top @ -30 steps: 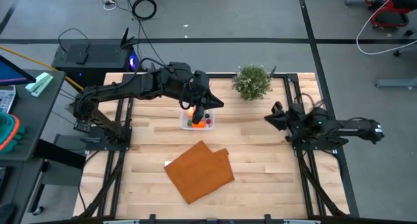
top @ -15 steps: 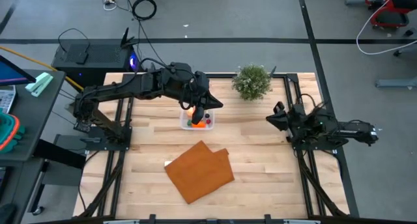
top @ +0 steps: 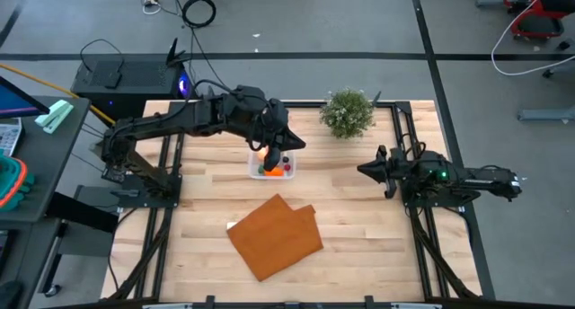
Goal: Pick and placing Produce into tupperware
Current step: Return to Home Position
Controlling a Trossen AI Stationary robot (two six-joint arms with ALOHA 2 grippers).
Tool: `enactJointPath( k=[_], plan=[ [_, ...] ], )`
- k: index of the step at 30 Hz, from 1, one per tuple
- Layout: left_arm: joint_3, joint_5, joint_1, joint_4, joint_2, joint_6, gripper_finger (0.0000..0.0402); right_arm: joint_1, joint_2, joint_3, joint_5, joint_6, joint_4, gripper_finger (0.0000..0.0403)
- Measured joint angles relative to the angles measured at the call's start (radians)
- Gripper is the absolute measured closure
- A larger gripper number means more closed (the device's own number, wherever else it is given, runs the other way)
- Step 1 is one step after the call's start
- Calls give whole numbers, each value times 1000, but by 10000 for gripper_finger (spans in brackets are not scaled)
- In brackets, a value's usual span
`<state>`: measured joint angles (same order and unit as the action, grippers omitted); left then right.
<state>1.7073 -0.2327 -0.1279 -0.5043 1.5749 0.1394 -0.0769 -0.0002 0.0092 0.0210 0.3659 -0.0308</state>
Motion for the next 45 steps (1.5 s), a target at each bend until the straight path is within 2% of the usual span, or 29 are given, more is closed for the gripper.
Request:
enactJointPath(
  k=[5,11,17,25,28,32,36,39,42,45],
  plan=[
    [0,4,-24,-37,0,-70,380,0,3,17,-17,71,33,403],
    [0,4,-33,-49,0,87,391,0,3,40,-20,78,37,403],
    [0,4,-39,-10,13,15,385,0,3,42,-20,77,37,403],
    [-17,-1,-49,155,66,-116,395,1,9,44,-21,77,38,403],
    [-117,-27,-51,349,70,-120,394,1,14,45,-22,76,39,403],
    [-324,-53,-58,728,65,-37,396,1,16,45,-22,76,39,403],
    [-540,-47,-69,1228,58,59,395,1,17,45,-22,76,39,403],
    [-680,-5,-82,1569,47,87,396,1,17,45,-21,76,39,403],
    [-806,23,-99,1756,27,85,397,1,18,45,-21,76,39,403],
    [-910,62,-109,1822,-16,98,395,1,19,46,-21,76,39,403]
  ],
)
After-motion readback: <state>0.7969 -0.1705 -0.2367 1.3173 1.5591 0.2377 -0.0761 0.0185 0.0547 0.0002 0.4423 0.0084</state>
